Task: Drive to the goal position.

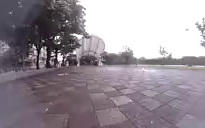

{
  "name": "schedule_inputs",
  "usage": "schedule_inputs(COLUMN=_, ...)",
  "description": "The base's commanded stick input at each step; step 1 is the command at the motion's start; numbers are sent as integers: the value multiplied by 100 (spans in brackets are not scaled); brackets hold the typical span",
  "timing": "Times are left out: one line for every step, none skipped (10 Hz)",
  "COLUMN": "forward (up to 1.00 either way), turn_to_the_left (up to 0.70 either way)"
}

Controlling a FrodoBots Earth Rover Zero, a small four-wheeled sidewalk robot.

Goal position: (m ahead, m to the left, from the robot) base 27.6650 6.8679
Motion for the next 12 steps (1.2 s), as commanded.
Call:
schedule_inputs(forward=100, turn_to_the_left=-1)
schedule_inputs(forward=100, turn_to_the_left=-1)
schedule_inputs(forward=100, turn_to_the_left=-1)
schedule_inputs(forward=100, turn_to_the_left=-1)
schedule_inputs(forward=100, turn_to_the_left=-1)
schedule_inputs(forward=100, turn_to_the_left=-1)
schedule_inputs(forward=100, turn_to_the_left=-1)
schedule_inputs(forward=100, turn_to_the_left=11)
schedule_inputs(forward=100, turn_to_the_left=26)
schedule_inputs(forward=100, turn_to_the_left=36)
schedule_inputs(forward=100, turn_to_the_left=35)
schedule_inputs(forward=100, turn_to_the_left=25)
